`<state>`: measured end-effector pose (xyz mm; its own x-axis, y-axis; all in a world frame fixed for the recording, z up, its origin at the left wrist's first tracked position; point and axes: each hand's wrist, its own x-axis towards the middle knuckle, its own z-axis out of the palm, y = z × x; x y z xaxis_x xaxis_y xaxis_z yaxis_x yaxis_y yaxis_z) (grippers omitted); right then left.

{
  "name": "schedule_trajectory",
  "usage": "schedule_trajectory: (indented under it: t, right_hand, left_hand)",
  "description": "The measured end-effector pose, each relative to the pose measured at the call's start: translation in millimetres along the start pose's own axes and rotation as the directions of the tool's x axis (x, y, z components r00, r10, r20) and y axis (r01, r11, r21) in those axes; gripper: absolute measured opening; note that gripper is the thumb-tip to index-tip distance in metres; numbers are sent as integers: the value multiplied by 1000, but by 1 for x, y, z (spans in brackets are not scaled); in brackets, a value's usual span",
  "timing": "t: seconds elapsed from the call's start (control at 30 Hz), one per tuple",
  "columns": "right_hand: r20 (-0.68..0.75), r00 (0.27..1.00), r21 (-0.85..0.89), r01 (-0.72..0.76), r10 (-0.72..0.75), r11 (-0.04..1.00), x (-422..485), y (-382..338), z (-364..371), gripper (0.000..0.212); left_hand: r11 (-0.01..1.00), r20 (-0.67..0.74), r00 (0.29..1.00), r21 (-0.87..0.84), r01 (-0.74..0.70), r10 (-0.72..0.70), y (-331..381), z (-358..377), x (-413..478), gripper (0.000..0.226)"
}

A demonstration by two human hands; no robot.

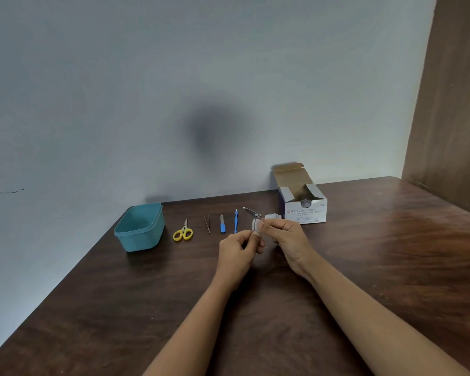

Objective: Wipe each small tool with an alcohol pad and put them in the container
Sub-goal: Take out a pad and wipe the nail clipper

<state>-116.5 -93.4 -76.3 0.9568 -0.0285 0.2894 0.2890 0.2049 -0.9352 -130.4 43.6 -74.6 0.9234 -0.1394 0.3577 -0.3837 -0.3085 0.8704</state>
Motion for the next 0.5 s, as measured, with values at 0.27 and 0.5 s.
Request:
schedule_trajectory:
  t: [0.27,0.5]
  right_hand:
    - [-21,1000,-67,17,-18,998,-2,-1,5,14]
    - [-74,992,-158,90,-103,983,-3,0,12,22]
  left_hand:
    - [991,39,997,114,-71,67,3,1,-1,28]
    - [989,21,997,127,-79,77,2,1,0,29]
